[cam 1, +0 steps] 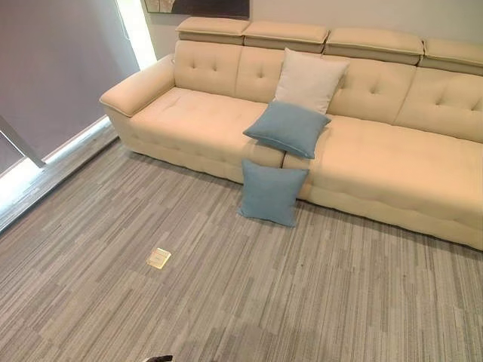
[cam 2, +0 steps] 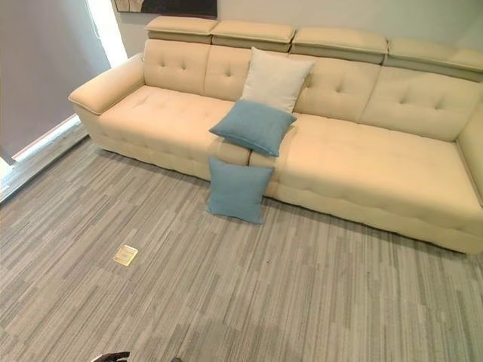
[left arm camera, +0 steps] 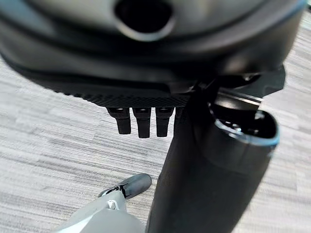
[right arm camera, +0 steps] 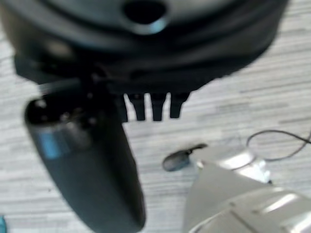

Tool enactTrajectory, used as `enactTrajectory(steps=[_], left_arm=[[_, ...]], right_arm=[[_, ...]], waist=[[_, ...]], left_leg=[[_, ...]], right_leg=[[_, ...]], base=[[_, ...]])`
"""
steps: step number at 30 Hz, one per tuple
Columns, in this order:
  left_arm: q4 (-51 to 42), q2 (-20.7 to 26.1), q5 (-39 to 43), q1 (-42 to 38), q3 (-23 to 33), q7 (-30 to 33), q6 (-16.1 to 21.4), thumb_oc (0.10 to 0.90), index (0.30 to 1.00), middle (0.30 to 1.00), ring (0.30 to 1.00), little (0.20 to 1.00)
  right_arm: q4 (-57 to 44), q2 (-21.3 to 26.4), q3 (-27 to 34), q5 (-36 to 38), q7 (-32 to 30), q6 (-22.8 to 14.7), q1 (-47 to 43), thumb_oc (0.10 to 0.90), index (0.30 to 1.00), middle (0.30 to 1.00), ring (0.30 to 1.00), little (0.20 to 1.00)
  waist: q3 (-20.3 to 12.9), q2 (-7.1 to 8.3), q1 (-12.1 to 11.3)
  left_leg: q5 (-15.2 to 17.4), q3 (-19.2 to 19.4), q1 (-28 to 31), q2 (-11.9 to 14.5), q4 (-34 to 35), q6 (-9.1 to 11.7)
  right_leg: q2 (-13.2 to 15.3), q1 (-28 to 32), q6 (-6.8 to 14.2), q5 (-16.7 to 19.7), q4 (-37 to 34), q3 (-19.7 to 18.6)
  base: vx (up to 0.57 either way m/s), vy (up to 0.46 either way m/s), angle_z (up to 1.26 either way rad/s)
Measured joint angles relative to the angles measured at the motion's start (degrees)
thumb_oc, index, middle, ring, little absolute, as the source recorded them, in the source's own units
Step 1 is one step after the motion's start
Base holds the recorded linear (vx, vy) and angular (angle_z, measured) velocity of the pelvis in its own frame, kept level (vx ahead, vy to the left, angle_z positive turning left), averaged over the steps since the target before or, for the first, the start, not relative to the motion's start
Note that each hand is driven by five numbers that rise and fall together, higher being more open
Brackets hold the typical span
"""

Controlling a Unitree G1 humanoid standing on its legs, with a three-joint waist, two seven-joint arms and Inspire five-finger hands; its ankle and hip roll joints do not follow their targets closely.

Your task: Pick up all the scattered cushions and arrange them neatly on the sofa.

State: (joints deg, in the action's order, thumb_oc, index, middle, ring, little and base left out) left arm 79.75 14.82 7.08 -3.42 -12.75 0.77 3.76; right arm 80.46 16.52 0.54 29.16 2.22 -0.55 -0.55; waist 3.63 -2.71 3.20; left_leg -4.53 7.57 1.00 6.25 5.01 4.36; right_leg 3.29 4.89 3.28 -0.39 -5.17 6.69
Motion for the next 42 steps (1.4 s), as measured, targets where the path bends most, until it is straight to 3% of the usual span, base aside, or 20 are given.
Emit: enactTrajectory(steps=[3,6,8,14,15,18,19,21,22,24,25,27,29,31,34,35,36,38,40,42], left_arm=[[0.1,-0.3,-0.5,-0.2,-0.6,0.0,0.1,0.8,0.9,0.9,0.9,0.9],[0.0,2.0,-0.9,-4.3,-1.2,1.1,1.1,0.8,0.9,0.9,0.9,0.9],[-0.1,2.0,-2.7,-6.2,-2.9,1.4,1.0,0.8,0.9,0.9,0.9,0.9],[1.4,-0.5,-4.7,-3.7,-2.8,1.4,1.0,0.8,0.9,0.9,0.9,0.9],[2.0,-1.0,-5.0,-2.4,-2.2,1.2,0.9,0.8,0.9,0.9,0.9,0.9],[3.6,-3.1,-5.0,0.8,-0.6,1.1,0.1,0.8,0.9,0.9,0.9,0.9],[4.1,-3.3,-5.0,0.8,-0.6,1.3,-0.3,0.8,0.9,0.9,0.9,0.9],[2.8,-2.9,-5.1,0.9,-1.5,1.5,-0.4,0.8,0.9,0.9,0.9,0.9],[3.3,-2.1,-5.5,0.2,-3.2,1.7,-0.7,0.8,0.9,0.9,0.9,0.9],[2.3,-0.7,-4.8,0.7,-3.3,2.0,-0.9,0.8,0.9,0.9,0.9,0.9],[0.6,0.2,-3.5,-0.7,-2.9,2.4,-0.5,0.8,0.9,0.9,0.9,0.9],[-0.7,0.9,-2.2,-1.4,-2.1,2.8,0.4,0.8,0.9,0.9,0.9,0.9],[-3.4,1.5,-0.3,-4.6,-2.3,3.3,1.9,0.8,0.9,0.9,0.9,0.9],[-2.1,1.2,0.1,-6.1,-2.1,3.6,2.3,0.8,0.9,0.9,0.9,0.9],[-1.0,0.1,0.1,-5.4,-2.0,3.4,2.3,0.8,0.9,0.9,0.9,0.9],[-0.8,-0.2,0.0,-4.5,-2.0,3.3,2.3,0.8,0.9,0.9,0.9,0.9],[-0.8,-1.1,0.0,-3.4,-1.9,3.4,2.3,0.8,0.9,0.9,0.9,0.9],[-0.2,-3.7,-0.5,-2.6,-2.2,2.3,2.3,0.8,0.9,0.9,0.9,0.9],[0.5,-5.8,-1.1,-2.3,-2.3,2.2,3.4,0.8,0.9,0.9,0.9,0.9],[1.3,-6.0,-1.6,-2.5,-2.1,2.2,3.4,0.8,0.9,0.9,0.9,0.9]], right_arm=[[0.0,-0.1,-0.3,-1.8,0.0,-0.2,-0.7,0.8,0.9,0.9,0.9,0.9],[1.4,-2.5,-2.4,-4.2,-0.1,0.1,-2.2,0.8,0.9,0.9,0.9,0.9],[2.5,-1.7,-4.0,-5.0,-0.4,0.2,-3.3,0.8,0.9,0.9,0.9,0.9],[1.8,0.5,-7.8,-8.4,-1.5,-0.1,-3.6,0.8,0.9,0.9,0.9,0.9],[2.0,0.5,-8.1,-9.9,-1.6,0.0,-3.9,0.8,0.9,0.9,0.9,0.9],[1.8,0.8,-8.1,-10.9,-1.4,-0.1,-3.0,0.8,0.9,0.9,0.9,0.9],[1.0,0.0,-8.9,-10.9,-1.6,-0.1,-3.6,0.8,0.9,0.9,0.9,0.9],[-2.2,-1.4,-7.9,-10.5,-2.0,-0.5,-3.3,0.8,0.9,0.9,0.9,0.9],[-4.0,-1.4,-8.1,-10.5,-2.5,-1.0,-3.7,0.8,0.9,0.9,0.9,0.9],[-5.1,-1.2,-8.0,-10.3,-2.7,-1.7,-4.3,0.8,0.9,0.9,0.9,0.9],[-6.1,-1.1,-8.0,-10.3,-2.7,-2.4,-4.2,0.8,0.9,0.9,0.9,0.9],[-7.0,-1.4,-8.5,-10.2,-2.7,-3.0,-5.0,0.8,0.9,0.9,0.9,0.9],[-7.7,-1.7,-8.5,-9.8,-2.3,-3.1,-5.3,0.8,0.9,0.9,0.9,0.9],[-7.7,-2.0,-8.3,-8.5,-2.0,-3.5,-5.7,0.8,0.9,0.9,0.9,0.9],[-7.0,-3.0,-4.4,-7.0,-1.7,-3.4,-5.6,0.8,0.9,0.9,0.9,0.9],[-6.7,-3.5,-3.3,-6.3,-1.6,-3.2,-5.0,0.8,0.9,0.9,0.9,0.9],[-6.5,-3.4,-2.7,-5.8,-1.4,-3.4,-4.3,0.8,0.9,0.9,0.9,0.9],[-6.2,-1.7,-2.2,-5.4,-1.5,-3.2,-3.5,0.8,0.9,0.9,0.9,0.9],[-3.2,0.2,-1.9,-5.6,-1.4,-2.1,-4.3,0.8,0.9,0.9,0.9,0.9],[-2.6,1.4,-2.5,-5.9,-1.7,-2.3,-4.6,0.8,0.9,0.9,0.9,0.9]], waist=[[1.4,-0.92,0.6],[5.0,2.1,-1.5],[6.6,2.89,-2.2],[6.7,1.08,-4.1],[6.8,1.2,-6.1],[5.9,-0.21,-6.3],[6.2,0.86,-6.2],[6.1,2.18,-4.9],[5.6,3.22,-4.5],[5.8,2.53,-3.3],[5.9,1.77,-2.4],[6.0,1.1,-2.1],[5.7,0.57,-0.8],[5.9,0.2,1.8],[6.0,0.34,4.0],[5.4,0.64,4.8],[5.1,-0.2,5.5],[3.2,-3.66,5.6],[2.9,-3.91,5.5],[3.2,-2.13,4.9]], left_leg=[[0.3,0.1,-0.8,0.9,-1.8,1.1],[-0.2,-1.9,-8.8,1.2,-18.3,4.8],[0.5,-3.5,-14.7,2.1,-27.1,4.9],[-2.4,-4.1,-16.1,2.5,0.3,5.7],[-2.9,-6.1,-16.1,1.8,-0.3,4.9],[-3.6,-6.9,-13.4,0.4,-2.2,-0.1],[-5.3,-6.2,-12.6,-0.9,-3.4,-0.2],[-5.3,-4.5,-9.0,-2.6,-1.8,-3.8],[-3.3,-4.7,-7.1,-4.3,-1.8,-5.8],[-2.8,-5.0,-3.0,-5.0,0.0,-6.7],[0.4,-5.9,-1.3,-5.5,-0.2,-9.2],[-1.2,-6.4,-0.6,-5.0,-0.3,-7.5],[3.2,-7.1,1.4,-5.0,-0.1,-9.1],[5.2,-7.8,3.5,-4.7,0.0,-8.0],[9.3,-7.4,8.1,-3.9,0.0,-5.1],[10.9,-8.1,9.7,-3.6,0.0,-3.7],[12.5,-8.6,11.7,-2.2,0.2,-2.4],[12.3,-9.9,12.8,0.5,-2.1,-0.7],[11.0,-11.1,11.0,1.9,-13.1,2.6],[8.6,-11.5,2.2,0.8,-34.0,7.5]], right_leg=[[-1.1,-0.6,-0.5,-1.0,1.0,-0.4],[0.1,-2.2,-3.2,-3.0,4.5,-1.0],[0.0,-0.9,-5.0,-2.0,3.4,-2.0],[-1.7,0.5,-5.2,-2.1,0.0,-5.5],[-1.4,1.0,-4.6,-2.8,-0.1,-7.5],[-0.6,3.6,-1.6,-6.2,1.6,-8.9],[1.0,2.3,-0.6,-9.5,7.8,-8.4],[3.5,-6.2,1.0,-12.8,30.3,-5.9],[5.5,-9.3,1.7,-11.1,37.7,-5.8],[7.0,-14.2,2.3,-7.9,50.9,-4.4],[6.8,-16.9,2.9,-9.9,50.5,-3.9],[6.6,-18.6,2.6,-11.0,46.7,-2.3],[5.7,-22.6,2.7,-10.7,36.8,-1.2],[5.9,-22.6,3.1,-4.4,17.8,2.0],[6.5,-22.6,3.1,3.4,5.6,6.8],[6.8,-22.0,3.5,3.0,4.9,7.1],[6.2,-21.4,2.5,7.2,6.8,7.0],[3.0,-20.1,0.8,8.9,9.4,7.0],[1.4,-15.7,-1.5,6.7,9.7,7.1],[1.8,-12.9,-4.1,6.5,8.5,6.9]], base=[[0.05,-0.205,-0.05],[0.19,-0.116,-0.07],[0.34,0.094,-0.18],[0.52,0.212,-0.37],[0.64,0.298,-0.96],[0.47,0.274,-0.58],[0.38,0.27,-0.29],[0.44,0.286,0.01],[0.32,0.184,0.1],[0.43,0.139,0.16],[0.49,0.108,0.29],[0.4,-0.033,0.4],[0.78,-0.149,0.41],[0.57,-0.137,0.16],[0.5,-0.145,0.0],[0.33,-0.118,0.19],[0.35,-0.138,0.34],[0.37,-0.16,0.33],[0.22,-0.208,0.25],[0.21,-0.309,-0.1]])
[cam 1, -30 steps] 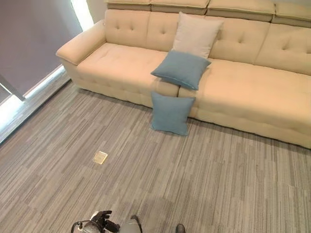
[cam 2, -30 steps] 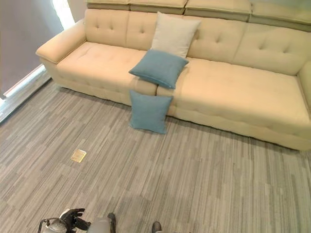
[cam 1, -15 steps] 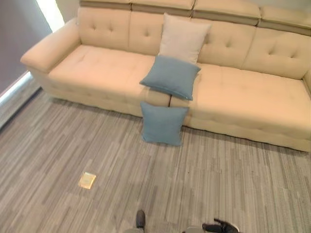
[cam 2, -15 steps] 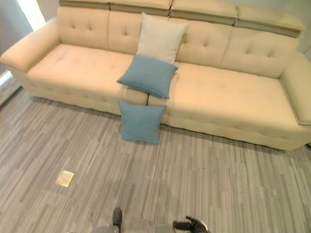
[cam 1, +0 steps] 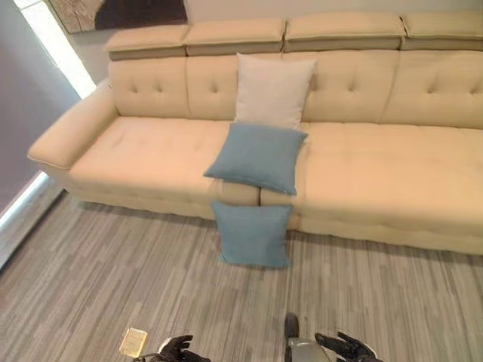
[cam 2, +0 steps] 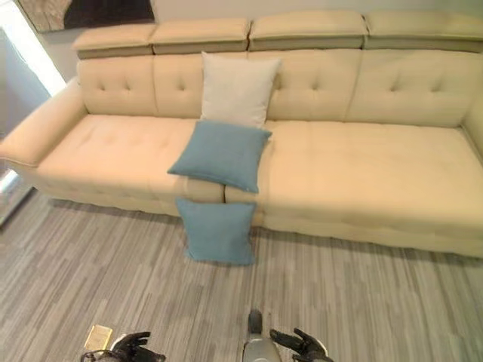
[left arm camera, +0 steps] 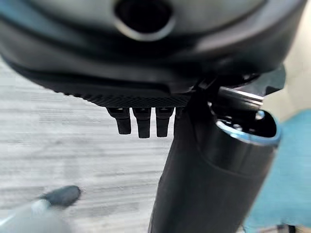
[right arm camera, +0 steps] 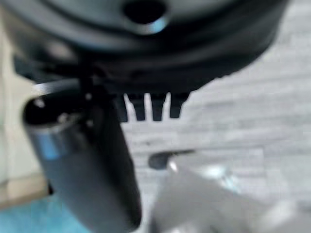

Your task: Pick up all the scattered cushions and arrange them neatly on the sofa.

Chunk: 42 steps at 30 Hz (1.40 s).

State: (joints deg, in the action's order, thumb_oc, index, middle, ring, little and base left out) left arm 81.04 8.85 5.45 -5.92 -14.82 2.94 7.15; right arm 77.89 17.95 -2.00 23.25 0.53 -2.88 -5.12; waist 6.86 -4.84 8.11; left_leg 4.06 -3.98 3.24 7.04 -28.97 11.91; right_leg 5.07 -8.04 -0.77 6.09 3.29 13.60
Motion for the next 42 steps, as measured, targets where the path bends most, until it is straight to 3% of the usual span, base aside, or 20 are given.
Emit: enactTrajectory(steps=[1,2,3,4,5,6,8,9,10,12,13,14,15,18,19,21,25,31,35,42], left_arm=[[0.0,-0.2,0.2,0.0,0.9,0.0,-0.1,0.8,0.9,0.9,0.9,0.9],[-1.5,-0.5,2.6,0.3,4.5,0.0,0.0,0.8,0.9,0.9,0.9,0.9],[-2.0,-0.1,4.4,-0.6,6.1,0.1,0.0,0.8,0.9,0.9,0.9,0.9],[-2.6,0.9,6.0,-0.8,6.2,0.0,0.1,0.8,0.9,0.9,0.9,0.9],[-3.3,1.7,7.3,-1.6,6.7,-0.1,0.2,0.8,0.9,0.9,0.9,0.9],[-3.7,2.2,8.4,-2.2,6.7,0.1,0.4,0.8,0.9,0.9,0.9,0.9],[-5.2,2.7,9.6,-2.7,6.6,0.1,0.5,0.8,0.9,0.9,0.9,0.9],[-5.1,2.9,10.8,-2.7,6.7,0.2,0.4,0.8,0.9,0.9,0.9,0.9],[-5.2,2.8,11.8,-2.6,6.6,0.2,0.4,0.8,0.9,0.9,0.9,0.9],[-5.0,2.9,13.8,-2.1,6.9,0.3,0.0,0.8,0.9,0.9,0.9,0.9],[-5.1,2.9,14.2,-1.7,6.7,0.4,-0.1,0.8,0.9,0.9,0.9,0.9],[-6.0,2.8,14.7,-1.1,5.5,0.5,0.0,0.8,0.9,0.9,0.9,0.9],[-7.1,4.1,14.9,-2.6,4.8,0.7,0.2,0.8,0.9,0.9,0.9,0.9],[-10.2,7.8,18.0,-9.6,5.2,1.9,1.7,0.8,0.9,0.9,0.9,0.9],[-10.4,9.2,20.1,-13.4,3.2,2.9,2.3,0.8,0.9,0.9,0.9,0.9],[-12.5,13.4,22.9,-19.0,3.8,2.9,3.4,0.8,0.9,0.9,0.9,0.9],[-17.1,15.6,27.9,-26.2,3.5,4.9,4.2,0.8,0.9,0.9,0.9,0.9],[-17.4,19.0,27.8,-42.8,-6.0,8.0,5.5,0.8,0.9,0.9,0.9,0.9],[-17.1,19.2,27.9,-53.2,-7.2,8.2,5.8,0.8,0.9,0.9,0.9,0.9],[-15.3,19.2,35.0,-61.0,-7.7,8.1,6.8,0.8,0.9,0.9,0.9,0.9]], right_arm=[[0.0,0.9,-1.1,0.0,-0.3,-0.4,-0.1,0.8,0.9,0.9,0.9,0.9],[-0.6,1.9,-1.7,-0.1,-0.7,-0.2,-0.4,0.8,0.9,0.9,0.9,0.9],[0.5,1.6,-2.9,-0.1,-1.0,0.0,-0.1,0.8,0.9,0.9,0.9,0.9],[1.0,1.3,-4.0,-0.2,-1.1,0.4,-0.2,0.8,0.9,0.9,0.9,0.9],[0.8,0.9,-5.3,-0.5,-1.2,1.0,0.1,0.8,0.9,0.9,0.9,0.9],[0.3,0.9,-6.3,-0.7,-1.3,1.0,0.1,0.8,0.9,0.9,0.9,0.9],[-0.6,0.8,-6.6,-1.2,-1.8,1.0,-0.6,0.8,0.9,0.9,0.9,0.9],[-1.8,0.9,-6.5,-1.4,-2.3,1.0,-0.7,0.8,0.9,0.9,0.9,0.9],[-3.0,1.6,-6.2,-1.4,-2.4,0.4,-0.8,0.8,0.9,0.9,0.9,0.9],[-4.6,4.0,-5.4,-1.2,-3.1,-1.1,-2.5,0.8,0.9,0.9,0.9,0.9],[-5.1,5.2,-4.8,-1.1,-3.6,-1.7,-3.6,0.8,0.9,0.9,0.9,0.9],[-5.9,7.6,-3.6,-0.3,-3.8,-1.5,-4.6,0.8,0.9,0.9,0.9,0.9],[-7.0,8.5,-2.6,0.4,-5.3,-2.8,-6.0,0.8,0.9,0.9,0.9,0.9],[-7.3,13.0,-0.8,3.1,-6.2,-4.3,-16.2,0.8,0.9,0.9,0.9,0.9],[-5.8,15.3,-1.9,4.5,-6.6,-4.4,-21.9,0.8,0.9,0.9,0.9,0.9],[-7.2,17.3,-2.1,6.2,-7.5,-5.0,-28.6,0.8,0.9,0.9,0.9,0.9],[-9.3,15.0,-1.0,9.1,-8.4,-6.8,-32.4,0.8,0.9,0.9,0.9,0.9],[-8.6,8.0,-4.6,18.4,-11.9,-8.6,-38.8,0.8,0.9,0.9,0.9,0.9],[-9.1,5.7,-7.9,21.7,-12.2,-9.2,-45.8,0.8,0.9,0.9,0.9,0.9],[-11.3,7.0,-11.3,25.6,-15.7,-12.2,-60.9,0.8,0.9,0.9,0.9,0.9]], waist=[[0.2,0.27,-0.8],[0.5,0.31,-2.2],[1.8,2.04,-3.4],[2.6,3.39,-4.4],[3.1,4.51,-4.3],[3.5,4.93,-4.7],[3.7,4.22,-6.3],[3.9,3.71,-6.6],[4.1,2.45,-7.4],[5.5,-0.07,-7.8],[5.5,-0.84,-7.7],[5.3,-3.33,-7.5],[6.8,-2.05,-6.3],[10.1,-1.27,-6.6],[11.2,-1.97,-6.7],[14.3,0.6,-7.4],[17.9,1.42,-7.5],[20.8,1.77,-6.6],[23.2,1.7,-5.7],[23.2,1.65,-5.8]], left_leg=[[-2.1,-0.1,-4.4,-0.5,-9.4,0.6],[-13.0,-0.4,-8.2,-1.1,-15.0,0.3],[-23.5,0.6,-10.5,-1.6,-20.1,2.5],[-22.6,0.8,-12.8,-1.7,-23.2,2.1],[-15.1,2.3,-16.4,-0.8,-23.2,-3.8],[-10.5,3.8,-17.3,-0.3,-17.4,-5.7],[-8.3,4.2,-20.3,1.8,-5.8,-5.4],[-8.9,3.5,-20.5,2.5,5.2,-4.6],[-9.7,1.4,-18.8,2.9,16.3,-3.4],[-11.2,1.4,-18.3,3.7,25.2,-3.3],[-12.3,1.9,-17.9,3.3,25.1,-4.7],[-17.3,1.3,-17.6,3.0,24.0,-5.0],[-18.1,1.7,-17.7,1.7,24.8,-6.4],[-20.1,1.7,-21.7,0.0,28.7,-8.3],[-21.0,1.8,-25.7,0.3,28.3,-9.1],[-20.2,3.6,-29.4,-1.3,30.0,-8.6],[-20.7,4.1,-34.0,-1.7,28.6,-9.1],[-21.6,3.2,-46.6,-1.9,25.2,-9.5],[-21.7,2.7,-53.2,-2.1,23.2,-9.3],[-21.7,2.5,-61.5,-2.8,21.7,-9.2]], right_leg=[[-0.1,0.7,-0.6,-0.1,-0.6,-0.7],[-1.0,2.0,-2.8,-2.1,-0.5,-2.0],[-0.7,4.7,-3.2,-2.1,-1.5,-2.9],[-0.4,6.9,-3.5,-2.9,-1.8,-3.0],[-0.5,8.4,-4.2,-5.0,-2.7,-2.8],[-0.6,9.3,-4.2,-4.7,-3.1,-2.3],[-2.3,12.1,-4.0,-5.6,-5.5,-3.2],[-3.5,14.3,-3.5,-5.9,-7.7,-3.2],[-4.6,14.7,-3.5,-5.8,-7.7,-3.7],[-6.1,17.7,-1.3,-6.1,-8.5,-5.4],[-6.2,18.6,0.0,-7.0,-8.5,-6.0],[-7.4,18.7,1.5,-8.7,-7.3,-7.4],[-6.3,18.1,2.7,-10.1,-5.9,-7.4],[-3.4,5.0,5.0,-14.6,6.5,-9.3],[-2.5,-4.5,6.2,-16.8,16.8,-10.1],[-1.6,-15.2,5.6,-17.4,21.2,-13.2],[-0.8,-20.7,5.8,-18.1,24.0,-13.4],[-0.9,-33.6,5.4,-19.2,29.9,-13.1],[-0.6,-40.5,5.4,-19.3,32.6,-13.1],[0.2,-50.5,5.2,-20.5,37.2,-13.5]], base=[[0.25,-0.279,-0.47],[0.29,-0.216,-0.59],[0.48,-0.124,-0.53],[0.41,-0.064,-0.18],[0.44,0.04,-0.06],[0.34,0.102,0.02],[0.55,0.245,-0.21],[0.48,0.236,-0.3],[0.21,0.089,-0.44],[0.08,0.104,-0.6],[-0.02,0.126,-0.5],[-0.17,0.122,-0.13],[-0.37,0.21,-0.21],[-0.41,0.222,-0.21],[-0.14,0.149,-0.23],[-0.03,0.08,-0.22],[-0.11,0.09,0.01],[-0.05,0.044,0.06],[0.01,0.039,0.02],[0.05,0.036,0.03]])
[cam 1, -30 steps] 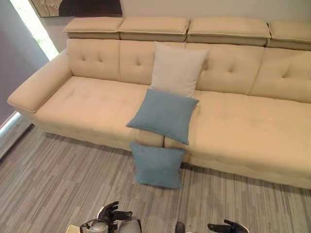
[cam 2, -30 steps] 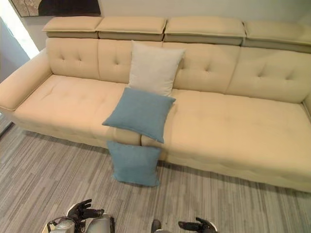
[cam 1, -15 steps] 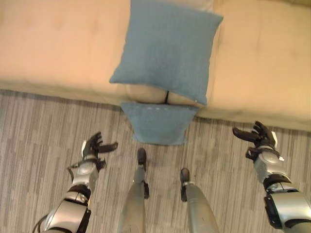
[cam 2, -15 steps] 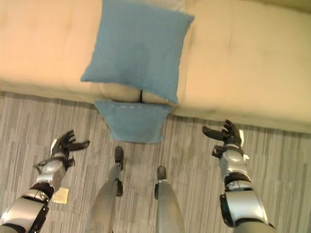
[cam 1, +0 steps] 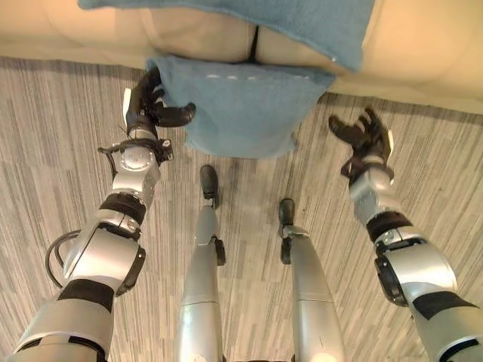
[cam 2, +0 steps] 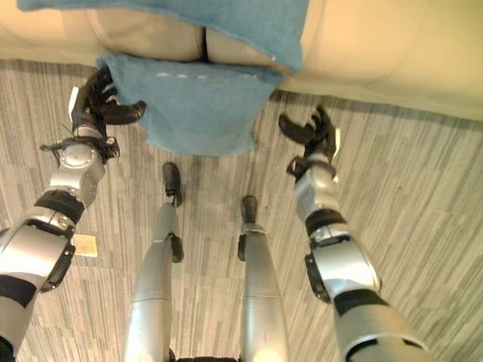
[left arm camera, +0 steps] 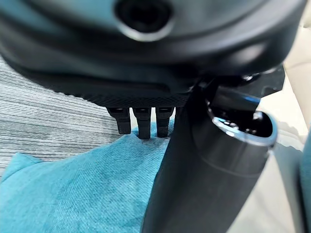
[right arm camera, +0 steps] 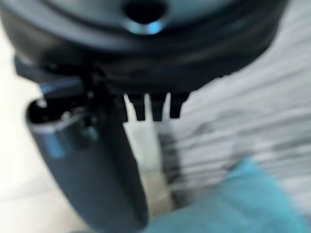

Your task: Pick up all the scattered cushions and arrange them neatly on the sofa.

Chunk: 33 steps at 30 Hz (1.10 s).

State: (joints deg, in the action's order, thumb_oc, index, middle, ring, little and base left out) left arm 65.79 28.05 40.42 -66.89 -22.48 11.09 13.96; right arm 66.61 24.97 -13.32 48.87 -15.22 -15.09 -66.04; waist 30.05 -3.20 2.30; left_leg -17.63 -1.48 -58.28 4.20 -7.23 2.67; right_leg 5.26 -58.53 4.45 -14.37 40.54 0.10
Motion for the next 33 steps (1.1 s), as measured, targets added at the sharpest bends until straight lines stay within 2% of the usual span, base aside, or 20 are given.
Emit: enactTrajectory(steps=[2,4,5,6,9,12,14,16,17,18,19,23,25,30,32,33], left_arm=[[-0.6,-0.1,3.4,-1.5,0.0,-0.2,1.0,0.8,0.9,0.9,0.9,0.9],[-0.6,-1.5,5.8,-1.7,0.1,-0.2,1.2,0.8,0.9,0.9,0.9,0.9],[-0.5,-2.4,6.9,-1.8,0.1,-0.2,1.4,0.8,0.9,0.9,0.9,0.9],[-0.4,-2.7,6.9,-2.1,0.2,-0.3,1.4,0.8,0.9,0.9,0.9,0.9],[0.0,-3.1,9.3,-5.1,-1.3,-1.8,0.6,0.8,0.9,0.9,0.9,0.9],[3.5,-5.2,11.5,-9.5,-2.0,-3.1,-0.7,0.8,0.9,0.9,0.9,0.9],[3.5,-6.9,11.9,-10.0,-2.2,-3.5,-1.2,0.8,0.9,0.9,0.9,0.9],[1.7,-6.4,12.6,-8.9,-1.6,-3.7,-1.2,0.8,0.9,0.9,0.9,0.9],[0.5,-6.0,12.9,-8.2,-1.6,-3.7,-1.1,0.602,0.604,0.604,0.604,0.604],[0.5,-6.0,13.2,-8.1,-1.5,-3.7,-1.2,0.602,0.604,0.604,0.604,0.604],[0.6,-5.9,13.5,-8.1,-1.5,-3.7,-1.2,0.4,0.3,0.3,0.3,0.3],[0.4,-5.6,13.5,-5.7,-1.5,-3.7,-1.2,0.4,0.3,0.3,0.3,0.3],[-1.8,-5.2,13.4,-1.1,-1.4,-3.7,-1.3,0.4,0.3,0.3,0.3,0.3],[-16.6,-5.2,12.5,16.2,0.7,-3.0,-0.4,0.4,0.3,0.3,0.3,0.3],[-23.0,-5.8,9.9,24.1,0.6,-2.9,-0.1,0.4,0.3,0.3,0.3,0.3],[-23.8,-6.8,8.9,26.5,0.6,-2.9,-0.2,0.4,0.3,0.3,0.3,0.3]], right_arm=[[-0.6,0.5,-0.3,0.7,-2.7,-1.0,-4.0,0.8,0.9,0.9,0.9,0.9],[-0.4,-0.3,-0.7,1.5,-3.3,-2.9,-3.1,0.8,0.9,0.9,0.9,0.9],[0.0,-0.4,-2.0,2.4,-2.9,-2.8,-3.1,0.8,0.9,0.9,0.9,0.9],[0.4,0.2,-3.3,3.1,-2.3,-2.3,-3.3,0.8,0.9,0.9,0.9,0.9],[0.8,1.5,-11.6,5.6,3.4,2.3,-5.8,0.8,0.9,0.9,0.9,0.9],[5.3,1.2,-15.2,5.9,7.7,6.1,-10.0,0.8,0.9,0.9,0.9,0.9],[5.7,1.2,-16.3,5.8,8.8,7.2,-10.8,0.8,0.9,0.9,0.9,0.9],[3.9,-0.1,-18.5,5.3,8.1,6.6,-9.8,0.8,0.9,0.9,0.9,0.9],[2.0,-0.2,-19.3,4.6,8.5,6.1,-8.5,0.471,0.406,0.406,0.406,0.406],[2.0,-0.3,-20.1,3.9,8.6,6.0,-8.3,0.471,0.406,0.406,0.406,0.406],[2.1,-0.6,-20.7,2.7,8.8,6.2,-8.1,0.4,0.3,0.3,0.3,0.3],[2.4,-0.9,-22.2,-2.7,8.7,7.0,-6.7,0.4,0.3,0.3,0.3,0.3],[2.5,-0.8,-21.9,-6.4,8.5,7.6,-3.7,0.4,0.3,0.3,0.3,0.3],[-10.5,-1.8,-11.7,-13.7,6.3,7.0,13.6,0.4,0.3,0.3,0.3,0.3],[-17.2,-3.6,-4.5,-17.9,3.7,5.7,23.9,0.4,0.3,0.3,0.3,0.3],[-19.1,-3.9,-3.4,-19.6,3.1,5.6,27.5,0.4,0.3,0.3,0.3,0.3]], waist=[[0.0,-0.02,-0.3],[0.0,-0.02,-0.2],[0.0,-0.02,-0.1],[0.0,-0.03,-0.1],[0.0,-0.06,-1.2],[-0.1,-0.2,-2.4],[-0.1,-0.21,-2.8],[-0.2,-0.2,-2.4],[-0.2,-0.2,-2.2],[-0.2,-0.2,-2.2],[-0.2,-0.2,-2.1],[-0.1,-0.12,-1.3],[-0.3,0.65,-1.2],[-0.7,2.64,-0.8],[-0.8,3.56,-0.7],[-0.8,3.67,-0.3]], left_leg=[[-1.1,-0.3,-3.0,-0.3,-0.2,0.2],[-1.2,-0.7,-4.6,-0.7,-0.9,0.1],[-1.1,-0.7,-5.4,-1.2,-1.2,0.0],[-1.1,-0.6,-5.7,-1.2,-1.2,0.0],[-0.9,-0.9,-7.9,-1.4,-2.0,-0.3],[-1.3,-2.3,-9.1,-1.7,-2.5,0.1],[-1.2,-2.6,-9.1,-2.2,-2.5,0.0],[-1.1,-2.6,-9.5,-2.3,-2.5,-0.2],[-1.0,-2.7,-9.6,-2.4,-2.5,-0.3],[-1.0,-2.7,-9.6,-2.4,-2.5,-0.3],[-1.1,-2.6,-9.6,-2.4,-2.5,-0.3],[-1.1,-3.9,-7.6,-2.2,-3.0,-0.3],[-1.1,-3.9,-4.4,-2.1,-3.0,-0.3],[0.1,-2.8,4.6,-2.0,-2.4,-1.1],[1.4,-1.5,10.6,-2.0,-1.1,-1.1],[2.0,-0.8,13.3,-2.0,-1.2,-1.3]], right_leg=[[0.3,-3.3,-0.1,-0.2,1.5,-0.1],[0.6,-4.5,-0.1,-0.3,2.0,0.4],[1.0,-5.4,0.2,-0.7,2.6,0.4],[1.0,-5.7,0.2,-0.7,2.7,0.3],[1.2,-7.7,0.3,-1.1,3.6,0.5],[1.5,-8.3,-0.1,-1.4,4.4,1.5],[2.0,-8.2,-0.1,-1.9,4.5,1.9],[2.0,-8.3,-0.1,-1.9,4.2,2.2],[2.0,-8.2,0.0,-1.9,4.1,2.2],[2.0,-8.2,0.0,-1.9,4.2,2.2],[2.0,-8.1,0.0,-1.8,4.2,2.2],[2.0,-4.7,0.0,-1.8,3.0,3.6],[1.9,-1.2,0.0,-1.8,2.2,3.7],[1.9,7.8,0.0,-1.8,0.4,2.9],[1.8,12.9,0.0,-1.5,-1.0,1.7],[2.1,15.9,0.4,-1.2,-2.1,1.0]], base=[[0.04,0.042,0.11],[0.05,0.021,0.11],[0.03,0.003,0.11],[0.02,-0.01,0.06],[0.14,-0.076,0.05],[0.03,-0.045,0.14],[0.01,0.002,0.14],[0.0,0.013,0.03],[0.0,0.0,0.0],[0.0,0.0,0.0],[0.0,0.0,0.0],[0.02,-0.016,0.05],[0.0,0.0,0.0],[-0.04,0.018,-0.04],[0.01,0.036,-0.2],[0.05,0.036,-0.33]])
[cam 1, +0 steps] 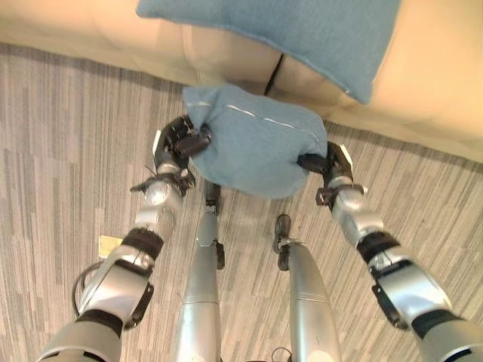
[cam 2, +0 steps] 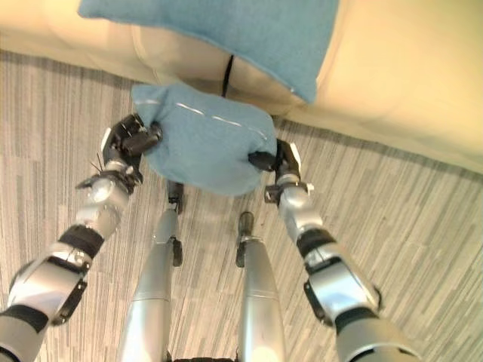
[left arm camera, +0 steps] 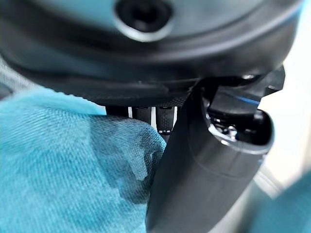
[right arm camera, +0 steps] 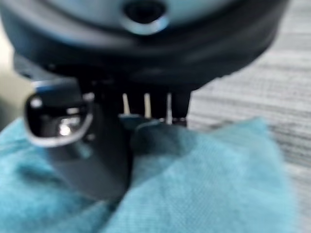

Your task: Pick up all the scattered cushions and arrange them neatly on the sofa.

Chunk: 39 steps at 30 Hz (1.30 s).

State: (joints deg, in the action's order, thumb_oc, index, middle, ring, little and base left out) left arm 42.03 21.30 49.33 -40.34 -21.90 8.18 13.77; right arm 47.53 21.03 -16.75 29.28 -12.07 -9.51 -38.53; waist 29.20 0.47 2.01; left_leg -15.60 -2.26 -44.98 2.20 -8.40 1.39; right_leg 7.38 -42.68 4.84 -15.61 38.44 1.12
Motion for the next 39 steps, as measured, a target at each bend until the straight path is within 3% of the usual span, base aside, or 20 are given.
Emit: enactTrajectory(steps=[4,6,7,10,11,14,16,18,20,21,23,24,26,29,32,34,35,36,38,39], left_arm=[[-4.7,-2.8,-1.7,9.1,-0.9,-0.1,-0.2,0.4,0.3,0.3,0.3,0.3],[-5.6,-2.8,-1.7,12.3,-2.3,0.0,-1.0,0.4,0.3,0.3,0.3,0.3],[-6.5,-2.8,-1.7,14.3,-2.0,0.2,-1.8,0.4,0.3,0.3,0.3,0.3],[-10.6,-3.0,-1.8,19.0,-3.6,0.4,-1.3,0.4,0.3,0.3,0.3,0.3],[-11.2,-3.3,-1.6,19.0,-3.7,0.6,-1.3,0.4,0.3,0.3,0.3,0.3],[-11.0,-7.0,-1.7,21.2,-4.6,1.7,-1.8,0.4,0.3,0.3,0.3,0.3],[-10.6,-8.0,-2.3,23.2,-5.2,1.7,-3.0,0.4,0.3,0.3,0.3,0.3],[-10.3,-8.5,-2.4,24.5,-6.5,2.4,-3.5,0.4,0.3,0.3,0.3,0.3],[-8.2,-9.9,-2.9,24.8,-7.4,2.8,-4.0,0.4,0.3,0.3,0.3,0.3],[-7.5,-10.3,-2.6,25.0,-7.0,3.3,-4.5,0.4,0.3,0.3,0.3,0.3],[-6.1,-12.5,-1.9,25.6,-7.3,4.4,-4.8,0.4,0.3,0.3,0.3,0.3],[-6.1,-13.2,-1.3,25.7,-7.5,4.6,-4.8,0.4,0.3,0.3,0.3,0.3],[-6.2,-14.0,-0.9,25.3,-8.6,5.0,-4.8,0.4,0.3,0.3,0.3,0.3],[-6.1,-13.6,-0.9,25.1,-8.9,5.1,-4.9,0.4,0.3,0.3,0.3,0.3],[-5.3,-12.4,0.3,25.3,-8.8,6.3,-5.1,0.4,0.3,0.3,0.3,0.3],[-5.2,-11.3,1.2,26.6,-7.8,6.9,-5.3,0.4,0.3,0.3,0.3,0.3],[-5.3,-11.1,1.3,27.4,-7.2,7.3,-5.3,0.4,0.3,0.3,0.3,0.3],[-5.3,-10.5,1.4,28.1,-5.0,7.9,-5.2,0.4,0.3,0.3,0.3,0.3],[-5.4,-9.7,1.3,27.5,-4.9,8.6,-5.3,0.4,0.3,0.3,0.3,0.3],[-6.1,-9.7,1.1,27.4,-5.2,8.6,-5.3,0.4,0.3,0.3,0.3,0.3]], right_arm=[[-5.0,-1.7,4.2,-6.9,-2.9,0.2,10.1,0.4,0.3,0.3,0.3,0.3],[-6.2,-2.1,5.7,-13.6,-4.4,2.5,12.4,0.4,0.3,0.3,0.3,0.3],[-7.4,-2.7,5.3,-15.9,-4.7,3.1,15.3,0.4,0.3,0.3,0.3,0.3],[-11.8,-3.7,6.2,-18.1,-6.2,2.9,23.5,0.4,0.3,0.3,0.3,0.3],[-11.7,-3.7,6.1,-18.9,-6.3,4.2,23.9,0.4,0.3,0.3,0.3,0.3],[-9.9,-1.1,6.0,-20.6,-5.8,5.4,25.4,0.4,0.3,0.3,0.3,0.3],[-9.6,-0.3,5.6,-20.7,-5.6,5.8,27.5,0.4,0.3,0.3,0.3,0.3],[-9.8,0.1,5.2,-20.8,-5.6,5.7,29.8,0.4,0.3,0.3,0.3,0.3],[-9.6,0.5,5.5,-20.8,-5.6,5.9,31.7,0.4,0.3,0.3,0.3,0.3],[-9.5,0.8,5.1,-20.8,-5.7,6.1,31.8,0.4,0.3,0.3,0.3,0.3],[-9.8,1.6,4.7,-20.7,-5.9,6.5,32.2,0.4,0.3,0.3,0.3,0.3],[-9.8,2.5,4.8,-20.5,-5.9,6.7,32.2,0.4,0.3,0.3,0.3,0.3],[-9.8,3.1,5.0,-20.0,-6.1,7.2,32.6,0.4,0.3,0.3,0.3,0.3],[-10.0,2.9,4.6,-20.0,-6.7,7.6,32.9,0.4,0.3,0.3,0.3,0.3],[-9.9,1.7,3.0,-20.0,-6.8,7.9,32.8,0.4,0.3,0.3,0.3,0.3],[-9.9,1.2,0.2,-20.0,-6.8,8.5,32.8,0.4,0.3,0.3,0.3,0.3],[-10.1,1.2,-1.5,-20.4,-6.6,8.6,32.7,0.4,0.3,0.3,0.3,0.3],[-10.3,-0.4,-2.5,-20.5,-6.2,8.7,32.2,0.4,0.3,0.3,0.3,0.3],[-10.3,-2.1,-2.8,-20.7,-5.8,8.8,33.0,0.4,0.3,0.3,0.3,0.3],[-10.2,-2.4,-2.2,-20.8,-5.7,8.9,33.5,0.4,0.3,0.3,0.3,0.3]], waist=[[-1.4,1.02,1.2],[-0.5,1.63,0.4],[-0.5,1.56,0.3],[-3.8,2.49,0.6],[-3.5,3.51,-0.2],[-6.1,-0.98,1.1],[-7.6,-2.0,2.1],[-10.1,-2.6,1.4],[-12.3,-0.62,1.6],[-12.8,0.58,1.4],[-13.8,2.53,-0.9],[-14.2,2.01,-1.1],[-14.6,1.47,-1.0],[-14.9,1.97,-1.7],[-15.1,0.96,-6.1],[-15.8,-0.46,-7.0],[-16.5,-1.66,-7.6],[-16.9,-1.02,-8.4],[-17.3,1.52,-6.7],[-17.4,1.36,-5.5]], left_leg=[[2.9,4.1,8.2,0.8,-0.4,-0.4],[4.0,11.4,15.1,3.8,-0.2,-1.9],[5.9,14.1,19.2,5.7,-0.4,-0.9],[7.9,17.6,24.2,7.7,-0.4,0.4],[7.5,19.5,26.6,8.3,0.1,1.5],[6.1,21.6,31.9,13.3,3.3,4.0],[4.8,23.7,36.6,15.7,5.0,5.9],[4.4,23.8,37.8,19.5,2.9,5.2],[-2.2,19.5,38.0,20.2,1.5,1.3],[-4.1,14.8,37.6,19.9,-2.5,-0.2],[5.6,6.0,35.5,13.9,-13.6,3.2],[10.0,6.3,35.0,10.7,-15.9,4.1],[14.3,11.4,32.7,6.3,-16.5,1.2],[15.2,14.2,28.9,0.8,-9.3,0.1],[12.9,13.9,25.7,-2.2,0.9,2.8],[13.1,13.4,26.6,-2.3,2.6,1.6],[14.8,10.6,28.3,-1.4,2.1,-0.5],[11.4,12.0,28.9,-1.4,0.8,-3.3],[12.5,13.1,32.2,-4.7,1.5,-4.1],[13.0,12.7,34.0,-5.7,1.0,-7.1]], right_leg=[[0.3,8.3,0.6,3.2,-7.6,-2.3],[8.6,14.7,-2.1,4.1,-11.4,11.5],[11.4,18.6,-0.4,5.0,-13.9,12.2],[12.9,28.4,3.3,9.9,-22.2,13.0],[12.8,30.1,5.6,12.7,-23.0,13.6],[7.6,31.4,4.5,13.1,-23.3,12.4],[5.4,32.4,2.4,10.9,-20.8,11.9],[1.1,32.0,-0.8,7.9,-18.4,12.5],[0.5,31.7,-3.0,6.4,-16.9,12.2],[-0.2,32.1,-4.5,6.3,-16.8,9.9],[-0.4,32.9,-5.7,7.4,-19.4,4.5],[-1.1,34.4,-6.3,8.7,-21.8,2.9],[-2.9,37.5,-7.3,9.7,-26.0,2.4],[-4.6,39.6,-8.4,9.1,-28.6,1.4],[-7.1,42.1,-9.1,7.0,-29.9,-3.8],[-8.4,45.9,-7.3,5.2,-30.2,-6.0],[-10.1,45.1,-4.2,2.1,-23.7,-6.5],[-9.8,38.6,4.1,-3.0,-7.7,-5.7],[-5.6,33.9,10.2,-0.7,10.3,-3.8],[-4.1,33.9,10.4,5.2,15.9,-2.5]], base=[[0.02,-0.016,-0.69],[0.09,-0.349,-1.65],[0.11,-0.333,-1.16],[0.13,-0.355,-1.02],[0.16,-0.609,-0.65],[0.2,-0.623,-0.82],[0.17,-0.594,-0.72],[0.1,-0.509,-0.84],[0.18,-0.566,-0.58],[0.25,-0.544,-1.0],[0.28,-0.451,-1.3],[0.34,-0.322,-0.99],[0.38,-0.201,-0.47],[0.44,-0.175,-0.25],[0.43,-0.129,-0.85],[0.51,-0.167,-1.01],[0.52,-0.26,-0.94],[0.29,-0.152,-0.79],[0.36,-0.024,0.21],[0.43,0.053,0.52]])
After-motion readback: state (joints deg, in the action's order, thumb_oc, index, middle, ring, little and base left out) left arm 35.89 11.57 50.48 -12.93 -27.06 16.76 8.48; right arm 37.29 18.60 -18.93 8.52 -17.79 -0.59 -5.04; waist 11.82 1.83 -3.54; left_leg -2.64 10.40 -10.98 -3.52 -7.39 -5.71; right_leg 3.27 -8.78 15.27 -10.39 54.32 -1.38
